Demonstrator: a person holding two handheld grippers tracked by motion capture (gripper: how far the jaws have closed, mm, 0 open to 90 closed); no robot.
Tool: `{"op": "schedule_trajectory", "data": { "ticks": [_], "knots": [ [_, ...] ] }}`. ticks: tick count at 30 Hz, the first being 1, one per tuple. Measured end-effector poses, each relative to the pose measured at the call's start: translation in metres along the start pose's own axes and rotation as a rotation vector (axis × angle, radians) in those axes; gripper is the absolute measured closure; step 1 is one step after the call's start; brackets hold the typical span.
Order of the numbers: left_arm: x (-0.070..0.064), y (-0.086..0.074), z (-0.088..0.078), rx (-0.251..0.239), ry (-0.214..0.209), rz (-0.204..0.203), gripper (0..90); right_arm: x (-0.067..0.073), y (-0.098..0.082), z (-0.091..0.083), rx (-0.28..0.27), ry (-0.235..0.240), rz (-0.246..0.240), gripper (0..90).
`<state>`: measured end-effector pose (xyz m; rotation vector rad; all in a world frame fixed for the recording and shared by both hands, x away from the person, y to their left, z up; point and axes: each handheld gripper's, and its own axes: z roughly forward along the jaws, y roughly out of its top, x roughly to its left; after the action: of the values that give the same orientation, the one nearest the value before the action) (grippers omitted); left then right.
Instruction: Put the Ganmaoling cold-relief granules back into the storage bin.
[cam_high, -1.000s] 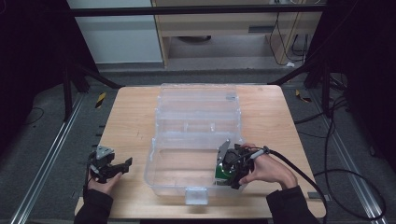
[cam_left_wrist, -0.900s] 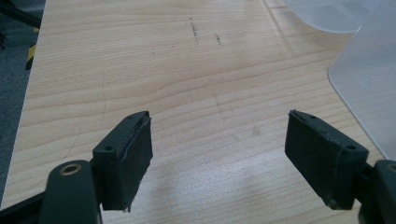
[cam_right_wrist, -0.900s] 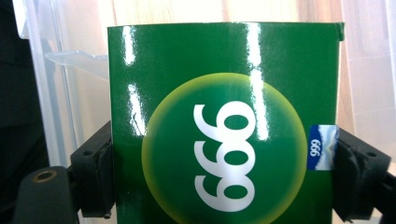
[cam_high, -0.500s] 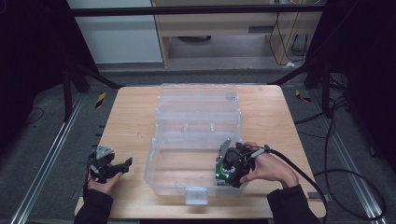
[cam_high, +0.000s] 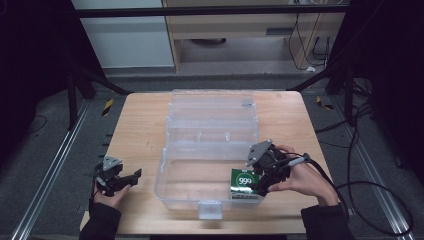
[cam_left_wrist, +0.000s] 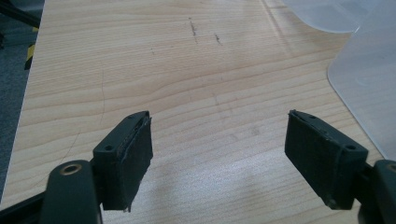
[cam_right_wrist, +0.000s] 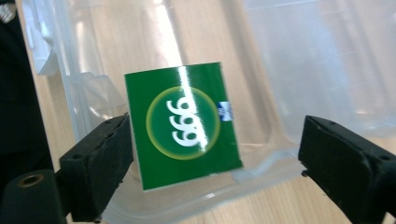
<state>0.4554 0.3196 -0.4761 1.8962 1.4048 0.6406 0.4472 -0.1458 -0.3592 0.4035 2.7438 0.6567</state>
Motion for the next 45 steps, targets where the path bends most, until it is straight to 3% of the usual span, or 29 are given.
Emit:
{"op": "schedule_trajectory", "data": {
  "ticks": [3,7,21,28,31,35,37,45],
  "knots": [
    [0.000,0.000,0.000,0.000,-0.001,0.000,22.9,-0.003,-0.008,-0.010,-0.057,-0.021,0.039,9.6],
    [0.000,0.000,0.000,0.001,-0.003,0.000,22.9,-0.004,-0.023,-0.017,-0.090,-0.045,0.083,7.3],
    [0.001,0.000,0.000,0.003,-0.003,-0.001,22.9,-0.003,-0.080,-0.020,-0.256,-0.149,0.298,4.8],
    [0.000,0.000,0.000,0.003,-0.003,-0.001,22.9,-0.005,-0.102,-0.006,-0.279,-0.193,0.397,4.0],
    [0.000,0.000,0.000,0.001,-0.003,-0.001,22.9,-0.007,-0.113,0.001,-0.258,-0.206,0.436,3.8],
    [0.001,-0.001,0.001,0.002,-0.003,0.000,22.8,-0.008,-0.127,0.010,-0.270,-0.230,0.490,3.9],
    [0.001,-0.001,0.001,0.002,-0.002,-0.002,22.7,-0.009,-0.135,0.014,-0.273,-0.256,0.522,3.5],
    [0.001,-0.001,0.002,0.005,-0.001,0.003,22.3,-0.021,-0.170,0.022,-0.320,-0.391,0.724,3.5]
  ]
}}
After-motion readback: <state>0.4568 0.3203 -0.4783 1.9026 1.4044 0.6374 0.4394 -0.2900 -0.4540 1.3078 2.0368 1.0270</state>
